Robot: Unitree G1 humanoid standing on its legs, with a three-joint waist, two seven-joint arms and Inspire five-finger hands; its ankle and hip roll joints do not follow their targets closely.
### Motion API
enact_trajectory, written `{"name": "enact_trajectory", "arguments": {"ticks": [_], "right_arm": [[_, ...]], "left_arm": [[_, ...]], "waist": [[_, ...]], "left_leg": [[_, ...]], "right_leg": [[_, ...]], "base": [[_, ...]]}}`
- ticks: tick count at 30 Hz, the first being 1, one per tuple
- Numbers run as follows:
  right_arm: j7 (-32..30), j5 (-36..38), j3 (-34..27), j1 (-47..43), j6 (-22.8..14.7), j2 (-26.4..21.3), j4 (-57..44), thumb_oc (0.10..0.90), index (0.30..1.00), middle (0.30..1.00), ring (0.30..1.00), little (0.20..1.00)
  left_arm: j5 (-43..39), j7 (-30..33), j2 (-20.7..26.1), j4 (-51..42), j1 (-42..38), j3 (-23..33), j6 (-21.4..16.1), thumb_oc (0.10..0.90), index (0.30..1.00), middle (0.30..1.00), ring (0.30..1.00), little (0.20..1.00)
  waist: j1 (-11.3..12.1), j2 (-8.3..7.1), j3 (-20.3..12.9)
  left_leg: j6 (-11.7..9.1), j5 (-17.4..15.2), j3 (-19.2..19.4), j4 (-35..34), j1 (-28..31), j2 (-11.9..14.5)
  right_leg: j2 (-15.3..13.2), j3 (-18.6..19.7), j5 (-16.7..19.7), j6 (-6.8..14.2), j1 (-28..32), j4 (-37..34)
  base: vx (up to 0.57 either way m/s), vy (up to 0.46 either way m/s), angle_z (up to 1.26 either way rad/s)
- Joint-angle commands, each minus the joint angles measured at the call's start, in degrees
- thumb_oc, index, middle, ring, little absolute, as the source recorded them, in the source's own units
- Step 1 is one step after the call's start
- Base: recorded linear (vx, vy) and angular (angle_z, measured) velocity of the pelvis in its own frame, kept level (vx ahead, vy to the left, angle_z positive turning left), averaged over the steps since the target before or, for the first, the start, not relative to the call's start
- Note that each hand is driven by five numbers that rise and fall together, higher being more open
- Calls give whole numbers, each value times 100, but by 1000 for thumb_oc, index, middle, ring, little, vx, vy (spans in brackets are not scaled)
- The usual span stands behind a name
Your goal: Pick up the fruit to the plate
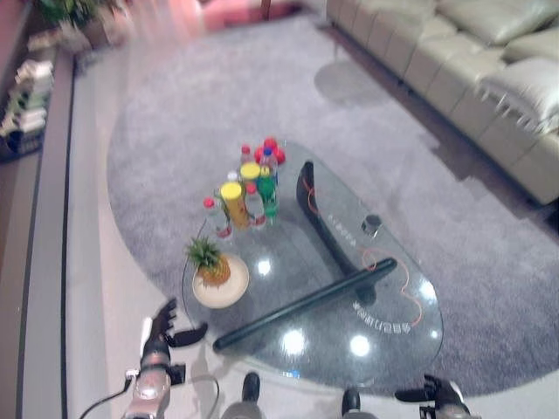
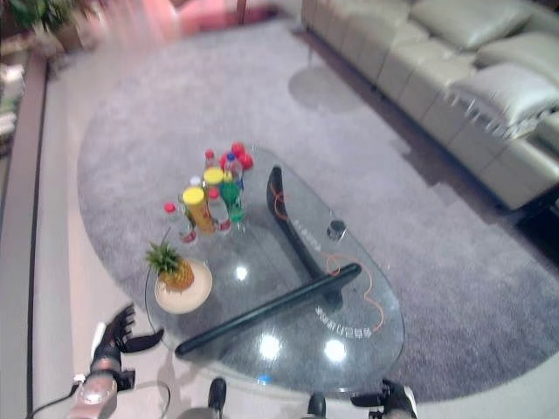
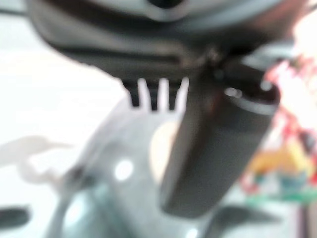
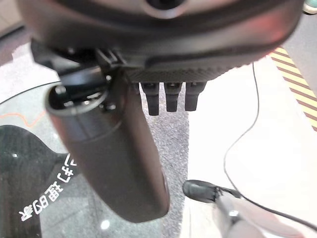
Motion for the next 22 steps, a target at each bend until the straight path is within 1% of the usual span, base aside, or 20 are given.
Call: {"name": "enact_trajectory", "arguments": {"ticks": [1, 2, 3, 4, 7, 10, 13, 16, 22], "right_arm": [[97, -310, 24, -14, 102, -223, 202, 800, 900, 900, 900, 900], [133, -386, 80, -31, 160, -198, 220, 800, 900, 900, 900, 900], [154, -417, 101, -37, 196, -189, 224, 800, 900, 900, 900, 900], [175, -449, 128, -43, 238, -179, 225, 800, 900, 900, 900, 900], [350, -674, 236, -70, 398, -112, 319, 800, 900, 900, 900, 900], [468, -808, 322, -71, 511, -21, 406, 800, 900, 900, 900, 900], [549, -974, 408, -71, 584, 19, 414, 800, 900, 900, 900, 900], [622, -989, 492, -112, 638, 34, 424, 800, 900, 900, 900, 900], [686, -1014, 582, -136, 686, 44, 448, 800, 900, 900, 900, 900]], "left_arm": [[369, -434, 176, 476, -300, 10, 554, 800, 900, 900, 900, 900], [523, -490, 144, 650, -278, -34, 1031, 800, 900, 900, 900, 900], [576, -532, 129, 709, -270, -44, 1153, 800, 900, 900, 900, 900], [568, -645, 113, 772, -265, -57, 1408, 800, 900, 900, 900, 900], [581, -991, -9, 1001, -322, -97, 2022, 800, 900, 900, 900, 900], [707, -1296, -117, 1035, -354, -152, 2324, 800, 900, 900, 900, 900], [967, -1502, -148, 1037, -344, -309, 2435, 800, 900, 900, 900, 900], [960, -1514, -144, 1067, -367, -347, 2551, 800, 900, 900, 900, 900], [1000, -1582, -134, 1098, -386, -346, 2598, 800, 900, 900, 900, 900]], "waist": [[17, 27, -6], [-16, 32, -42], [-29, 34, -53], [-44, 35, -68], [-96, 38, -134], [-92, 33, -197], [-86, 33, -251], [-84, 27, -300], [-93, 25, -347]], "left_leg": [[20, -244, 382, -8, 117, -56], [32, -272, 409, -8, 176, -56], [37, -284, 420, -8, 203, -56], [42, -297, 431, -8, 225, -57], [65, -371, 452, -8, 359, -61], [67, -434, 458, -8, 460, -57], [59, -459, 472, -8, 512, -33], [56, -488, 489, -8, 561, -17], [43, -502, 504, -8, 600, 13]], "right_leg": [[242, 100, 331, -149, -304, 267], [249, 115, 314, -155, -260, 267], [251, 117, 311, -157, -238, 261], [253, 120, 309, -159, -220, 255], [258, 132, 294, -169, -102, 212], [230, 96, 324, -156, 19, 111], [213, 91, 337, -135, 55, 94], [205, 95, 343, -124, 88, 70], [215, 128, 341, -130, 100, 65]], "base": [[125, 28, -6], [106, 23, -1], [99, 20, 1], [62, 14, -2], [102, 14, -12], [91, -3, -7], [49, -12, 0], [37, -12, 0], [5, -2, 0]]}}
